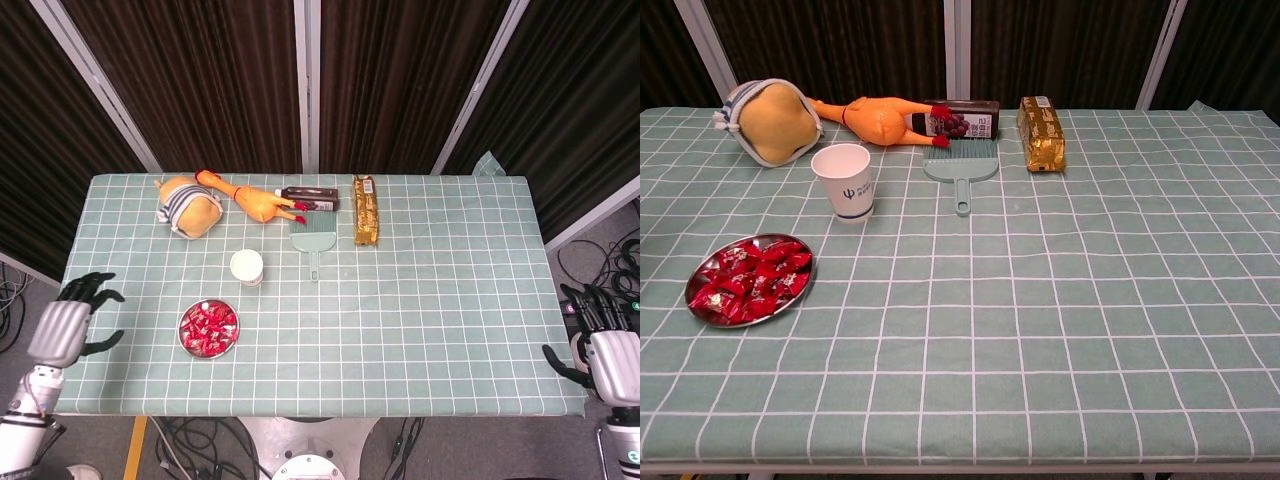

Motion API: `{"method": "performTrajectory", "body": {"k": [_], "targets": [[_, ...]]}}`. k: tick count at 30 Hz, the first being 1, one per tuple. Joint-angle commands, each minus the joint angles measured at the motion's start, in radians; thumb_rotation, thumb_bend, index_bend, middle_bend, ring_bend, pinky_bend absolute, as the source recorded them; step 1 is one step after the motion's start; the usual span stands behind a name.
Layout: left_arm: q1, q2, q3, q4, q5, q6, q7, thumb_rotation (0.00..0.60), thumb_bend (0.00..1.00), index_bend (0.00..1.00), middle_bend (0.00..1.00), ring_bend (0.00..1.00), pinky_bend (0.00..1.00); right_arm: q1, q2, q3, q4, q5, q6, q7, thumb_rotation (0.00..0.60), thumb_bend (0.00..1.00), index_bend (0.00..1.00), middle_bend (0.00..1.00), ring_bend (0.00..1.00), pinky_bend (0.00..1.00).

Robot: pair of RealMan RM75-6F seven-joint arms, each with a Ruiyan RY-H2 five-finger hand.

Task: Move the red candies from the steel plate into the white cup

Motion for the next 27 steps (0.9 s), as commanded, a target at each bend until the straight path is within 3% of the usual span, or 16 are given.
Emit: {"method": "performTrajectory", "body": {"k": [1, 10, 18, 27], "targets": [[-0.102, -0.068, -0.012, 0.073, 0.012, -0.123, -0.06, 0.6, 0.24, 0.46, 0.29, 0.18, 0.19, 0.002, -0.001, -0.001, 0.0, 0.002, -0.005, -0.001, 0.6, 0.22, 0.0, 0.13, 0.0, 0.06], [-0.237, -0.201, -0.009, 0.168, -0.023, -0.307, -0.044, 0.6, 0.12, 0.39, 0.29, 0.18, 0.19, 0.0, 0.003, -0.001, -0.007, 0.011, -0.009, -0.011, 0.6, 0.22, 0.0, 0.13, 0.0, 0.06], [-0.281, -0.293, 0.004, 0.223, -0.05, -0.351, -0.026, 0.6, 0.12, 0.4, 0.29, 0.18, 0.19, -0.002, 0.008, 0.0, -0.01, 0.02, -0.01, -0.014, 0.6, 0.22, 0.0, 0.13, 0.0, 0.06], [-0.307, -0.381, -0.015, 0.319, -0.149, -0.384, 0.058, 0.6, 0.22, 0.46, 0.29, 0.18, 0.19, -0.005, 0.01, -0.002, -0.012, 0.019, -0.008, -0.014, 0.6, 0.22, 0.0, 0.13, 0.0, 0.06]]}}
